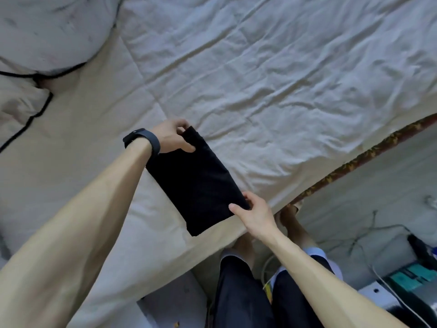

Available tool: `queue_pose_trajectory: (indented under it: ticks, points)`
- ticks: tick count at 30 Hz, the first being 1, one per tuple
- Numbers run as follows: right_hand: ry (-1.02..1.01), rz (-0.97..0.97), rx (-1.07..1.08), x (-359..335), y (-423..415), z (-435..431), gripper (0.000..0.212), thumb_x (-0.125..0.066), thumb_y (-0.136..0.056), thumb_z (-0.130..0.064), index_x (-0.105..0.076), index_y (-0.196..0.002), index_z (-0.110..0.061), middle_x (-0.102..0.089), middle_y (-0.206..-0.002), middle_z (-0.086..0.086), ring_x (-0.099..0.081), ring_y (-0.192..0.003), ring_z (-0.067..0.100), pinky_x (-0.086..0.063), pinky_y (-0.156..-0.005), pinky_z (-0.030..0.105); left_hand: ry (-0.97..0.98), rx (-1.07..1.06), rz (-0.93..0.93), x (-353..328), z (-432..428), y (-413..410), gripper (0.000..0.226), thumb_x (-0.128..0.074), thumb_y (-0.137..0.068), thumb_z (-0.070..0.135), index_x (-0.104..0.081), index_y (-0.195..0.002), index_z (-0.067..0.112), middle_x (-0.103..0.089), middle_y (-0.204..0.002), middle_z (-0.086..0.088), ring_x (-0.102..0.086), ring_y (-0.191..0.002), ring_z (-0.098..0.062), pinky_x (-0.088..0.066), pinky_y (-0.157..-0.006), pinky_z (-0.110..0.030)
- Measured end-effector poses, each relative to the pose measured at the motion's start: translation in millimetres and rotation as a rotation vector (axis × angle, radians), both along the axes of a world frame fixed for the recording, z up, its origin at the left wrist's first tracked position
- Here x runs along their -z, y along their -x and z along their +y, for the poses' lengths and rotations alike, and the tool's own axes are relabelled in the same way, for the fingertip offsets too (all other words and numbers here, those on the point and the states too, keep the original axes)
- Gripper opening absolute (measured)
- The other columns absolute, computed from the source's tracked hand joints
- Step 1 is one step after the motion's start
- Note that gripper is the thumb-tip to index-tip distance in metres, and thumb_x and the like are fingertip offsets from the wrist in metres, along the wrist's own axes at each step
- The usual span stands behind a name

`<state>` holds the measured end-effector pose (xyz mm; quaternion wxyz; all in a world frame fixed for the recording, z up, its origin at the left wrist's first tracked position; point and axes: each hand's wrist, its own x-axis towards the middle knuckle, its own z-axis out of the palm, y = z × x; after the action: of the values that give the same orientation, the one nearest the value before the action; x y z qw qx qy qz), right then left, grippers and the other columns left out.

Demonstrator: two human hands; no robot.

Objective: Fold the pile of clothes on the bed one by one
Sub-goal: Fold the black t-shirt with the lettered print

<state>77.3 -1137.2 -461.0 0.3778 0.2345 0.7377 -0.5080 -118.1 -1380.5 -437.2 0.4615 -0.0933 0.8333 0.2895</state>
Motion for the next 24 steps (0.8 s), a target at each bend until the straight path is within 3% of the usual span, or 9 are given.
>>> queue_pose_trajectory:
  ticks: [3,4,6,11,13,18,22,24]
  points:
    - [-0.033,0.091,0.013,-35.9,5.1,12.4,0.006,-0.07,-0.093,-0.031,-0.067,-0.097,-0.033,-0.07,-0.09,-0.015,-0.061,-0.082,-0.005,-0.044,-0.066,0.012,-0.08,-0.036,-0.031,-36.8,-6.9,-5.5,0.034,-0.082,-0.082,0.02,-0.065,-0.11,0.027,-0.07,-0.111,0.003,-0.066,-0.101,-0.016,-0.053,-0.09,-0.031]
    - [-0.052,0.132,0.024,-52.0,10.5,20.6,0.007,-0.069,-0.094,-0.031,-0.067,-0.099,-0.034,-0.07,-0.09,-0.017,-0.061,-0.082,-0.007,-0.044,-0.066,0.011,-0.113,-0.051,-0.015,-54.4,-7.7,-7.5,0.029,-0.081,-0.082,0.02,-0.069,-0.107,0.028,-0.071,-0.107,0.007,-0.067,-0.099,-0.01,-0.052,-0.087,-0.025]
    - [-0.089,0.228,0.069,-89.0,26.6,40.6,0.007,-0.07,-0.093,-0.03,-0.067,-0.098,-0.035,-0.071,-0.091,-0.016,-0.062,-0.082,-0.007,-0.044,-0.066,0.012,-0.186,-0.122,0.031,-94.2,-6.7,-12.9,0.016,-0.079,-0.084,0.016,-0.074,-0.094,0.027,-0.075,-0.089,0.012,-0.069,-0.082,0.002,-0.049,-0.069,-0.01]
    - [-0.121,0.497,0.196,-209.7,84.0,99.1,0.01,-0.074,-0.091,-0.024,-0.071,-0.097,-0.032,-0.074,-0.093,-0.01,-0.067,-0.086,-0.004,-0.05,-0.075,0.015,-0.385,-0.248,0.278,-209.9,24.9,-18.9,0.013,-0.077,-0.084,0.004,-0.071,-0.086,0.015,-0.069,-0.068,0.011,-0.064,-0.065,-0.002,-0.047,-0.06,-0.015]
    - [-0.142,0.605,0.262,-263.4,104.2,123.1,0.009,-0.076,-0.091,-0.026,-0.073,-0.099,-0.025,-0.076,-0.095,-0.006,-0.071,-0.09,0.006,-0.054,-0.079,0.021,-0.457,-0.272,0.371,-259.8,46.2,-14.5,0.013,-0.077,-0.084,0.003,-0.071,-0.091,0.012,-0.069,-0.072,0.005,-0.064,-0.067,-0.006,-0.05,-0.062,-0.018]
    - [-0.118,0.887,0.417,-399.1,131.2,180.3,0.01,-0.074,-0.092,-0.026,-0.072,-0.099,-0.019,-0.076,-0.093,-0.004,-0.071,-0.089,0.008,-0.054,-0.077,0.016,-0.674,-0.27,0.544,-393.0,104.5,4.5,0.019,-0.078,-0.083,0.006,-0.074,-0.099,0.016,-0.072,-0.081,0.002,-0.066,-0.072,-0.012,-0.051,-0.063,-0.023]
    - [-0.109,1.035,0.468,-471.4,137.0,230.4,0.008,-0.07,-0.094,-0.03,-0.07,-0.097,-0.023,-0.076,-0.09,-0.004,-0.073,-0.087,0.013,-0.056,-0.08,0.033,-0.82,-0.228,0.551,-473.5,154.8,18.4,0.018,-0.075,-0.084,0.012,-0.079,-0.1,0.02,-0.077,-0.1,-0.006,-0.074,-0.09,-0.02,-0.057,-0.073,-0.027]
    - [-0.134,1.1,0.511,-497.2,136.7,256.7,0.008,-0.072,-0.093,-0.031,-0.071,-0.096,-0.024,-0.076,-0.087,-0.008,-0.073,-0.083,0.011,-0.057,-0.078,0.034,-0.86,-0.216,0.583,-501.5,183.2,23.8,0.019,-0.075,-0.084,0.012,-0.08,-0.099,0.021,-0.077,-0.104,-0.007,-0.073,-0.094,-0.019,-0.057,-0.076,-0.027]
